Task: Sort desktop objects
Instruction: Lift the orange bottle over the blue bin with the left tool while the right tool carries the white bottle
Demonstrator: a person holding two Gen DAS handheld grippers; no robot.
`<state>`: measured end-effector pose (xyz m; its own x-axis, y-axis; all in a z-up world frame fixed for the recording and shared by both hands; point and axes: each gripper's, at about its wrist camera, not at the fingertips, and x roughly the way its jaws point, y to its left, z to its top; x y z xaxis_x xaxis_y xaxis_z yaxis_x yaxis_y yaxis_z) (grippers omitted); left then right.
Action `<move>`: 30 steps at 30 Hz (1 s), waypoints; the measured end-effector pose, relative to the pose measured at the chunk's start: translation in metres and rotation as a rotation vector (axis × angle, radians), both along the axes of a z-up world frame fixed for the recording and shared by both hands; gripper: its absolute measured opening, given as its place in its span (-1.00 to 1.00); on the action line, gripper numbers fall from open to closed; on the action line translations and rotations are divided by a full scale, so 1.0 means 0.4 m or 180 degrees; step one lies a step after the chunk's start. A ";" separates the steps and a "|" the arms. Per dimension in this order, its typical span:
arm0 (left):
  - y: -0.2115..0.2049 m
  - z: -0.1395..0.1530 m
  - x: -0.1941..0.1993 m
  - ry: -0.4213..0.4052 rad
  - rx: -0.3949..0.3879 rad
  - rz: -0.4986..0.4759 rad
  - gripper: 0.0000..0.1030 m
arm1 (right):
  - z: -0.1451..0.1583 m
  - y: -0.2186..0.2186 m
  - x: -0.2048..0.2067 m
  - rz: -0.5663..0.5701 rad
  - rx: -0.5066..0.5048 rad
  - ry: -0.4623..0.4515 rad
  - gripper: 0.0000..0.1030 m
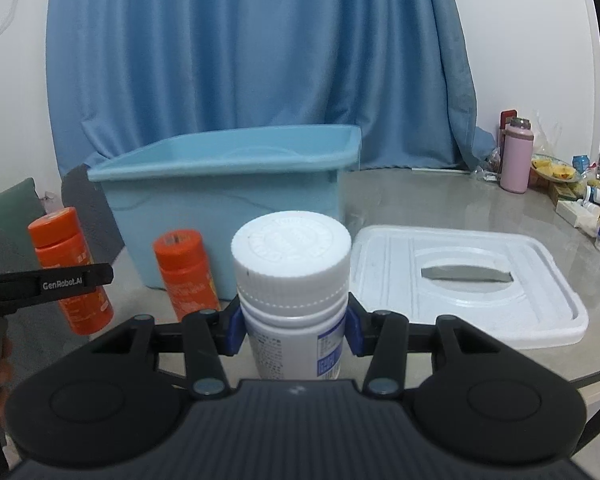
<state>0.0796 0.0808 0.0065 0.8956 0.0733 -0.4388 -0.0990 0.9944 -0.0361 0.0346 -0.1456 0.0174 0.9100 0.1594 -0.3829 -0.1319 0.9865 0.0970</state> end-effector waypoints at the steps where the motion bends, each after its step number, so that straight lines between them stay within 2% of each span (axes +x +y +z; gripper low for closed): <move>1: -0.001 0.017 -0.009 -0.0006 -0.0005 -0.0011 -0.03 | 0.015 0.002 -0.002 0.0006 -0.0005 -0.0005 -0.06; 10: -0.006 0.144 -0.066 -0.0074 -0.0032 -0.0066 -0.03 | 0.119 0.020 0.002 0.0045 0.0013 -0.0093 -0.06; 14: -0.009 0.194 -0.060 -0.0092 -0.0039 -0.0108 -0.03 | 0.154 0.020 0.012 0.0059 0.0021 -0.0157 -0.06; 19: -0.018 0.247 -0.034 -0.0145 -0.0006 -0.0147 -0.03 | 0.191 0.013 0.038 0.0049 0.0036 -0.0240 -0.06; 30: -0.065 0.327 0.110 -0.0174 -0.0008 -0.0255 -0.03 | 0.251 0.009 0.146 0.0055 0.0039 -0.0381 -0.06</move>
<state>0.1235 0.0547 0.1373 0.9212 -0.0008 -0.3890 -0.0168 0.9990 -0.0419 0.0931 -0.1418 0.1178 0.9462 0.1793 -0.2694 -0.1602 0.9828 0.0916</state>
